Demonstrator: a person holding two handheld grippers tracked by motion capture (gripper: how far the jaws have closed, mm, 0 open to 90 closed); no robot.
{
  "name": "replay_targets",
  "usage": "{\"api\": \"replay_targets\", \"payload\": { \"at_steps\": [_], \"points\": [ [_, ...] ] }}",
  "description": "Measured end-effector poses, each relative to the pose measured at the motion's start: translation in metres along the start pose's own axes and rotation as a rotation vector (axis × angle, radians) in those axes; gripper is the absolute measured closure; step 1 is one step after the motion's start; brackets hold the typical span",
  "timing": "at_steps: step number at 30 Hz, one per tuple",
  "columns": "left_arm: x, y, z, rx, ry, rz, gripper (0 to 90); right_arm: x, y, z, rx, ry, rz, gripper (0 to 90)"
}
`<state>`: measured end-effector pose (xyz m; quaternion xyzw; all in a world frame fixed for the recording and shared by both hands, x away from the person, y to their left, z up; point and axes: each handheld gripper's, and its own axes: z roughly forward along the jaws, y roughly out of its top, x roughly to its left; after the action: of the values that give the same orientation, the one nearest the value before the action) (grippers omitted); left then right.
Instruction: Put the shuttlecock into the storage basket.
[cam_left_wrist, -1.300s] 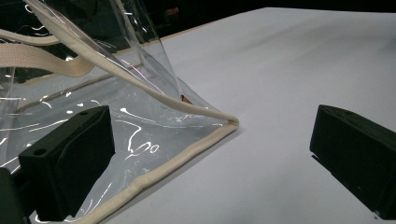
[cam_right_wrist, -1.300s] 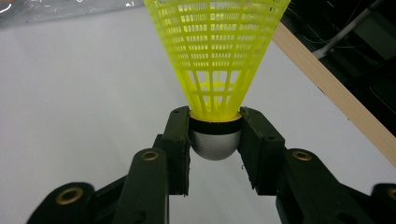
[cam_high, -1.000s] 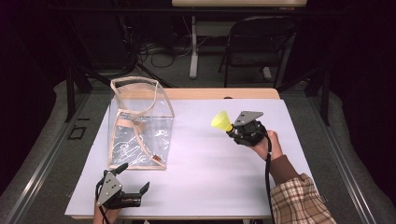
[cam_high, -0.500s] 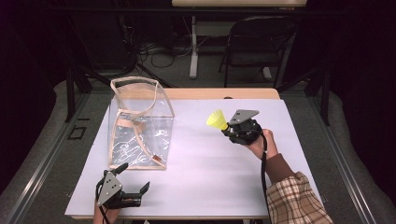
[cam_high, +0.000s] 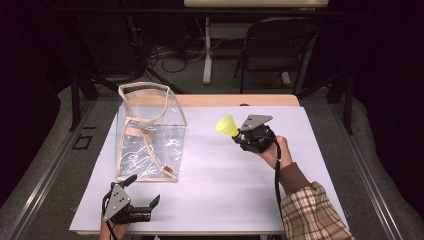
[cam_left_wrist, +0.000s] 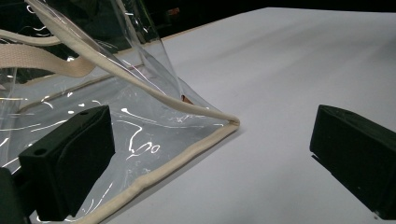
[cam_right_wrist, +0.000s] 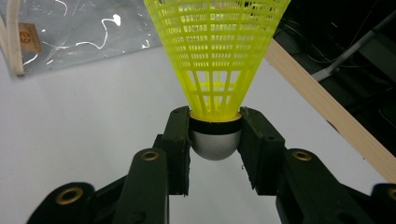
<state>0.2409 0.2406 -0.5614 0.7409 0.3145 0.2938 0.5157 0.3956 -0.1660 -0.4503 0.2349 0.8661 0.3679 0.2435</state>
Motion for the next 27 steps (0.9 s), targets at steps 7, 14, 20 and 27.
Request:
{"api": "replay_targets", "payload": {
  "at_steps": [7,14,20,27],
  "points": [
    [0.0,0.0,0.0,0.001,0.0,0.0,0.0,0.001,0.002,0.003,-0.011,0.0,0.012,65.0],
    [0.0,0.0,0.0,0.001,0.0,0.001,0.0,0.0,0.005,0.006,-0.017,0.001,0.03,64.9],
    [0.0,0.0,0.0,-0.001,0.001,-0.001,0.0,0.001,0.01,0.008,-0.028,0.003,0.041,65.0],
    [0.0,0.0,0.0,-0.001,0.0,0.0,0.0,0.003,0.015,0.012,-0.035,0.008,0.049,65.0]
  ]
}}
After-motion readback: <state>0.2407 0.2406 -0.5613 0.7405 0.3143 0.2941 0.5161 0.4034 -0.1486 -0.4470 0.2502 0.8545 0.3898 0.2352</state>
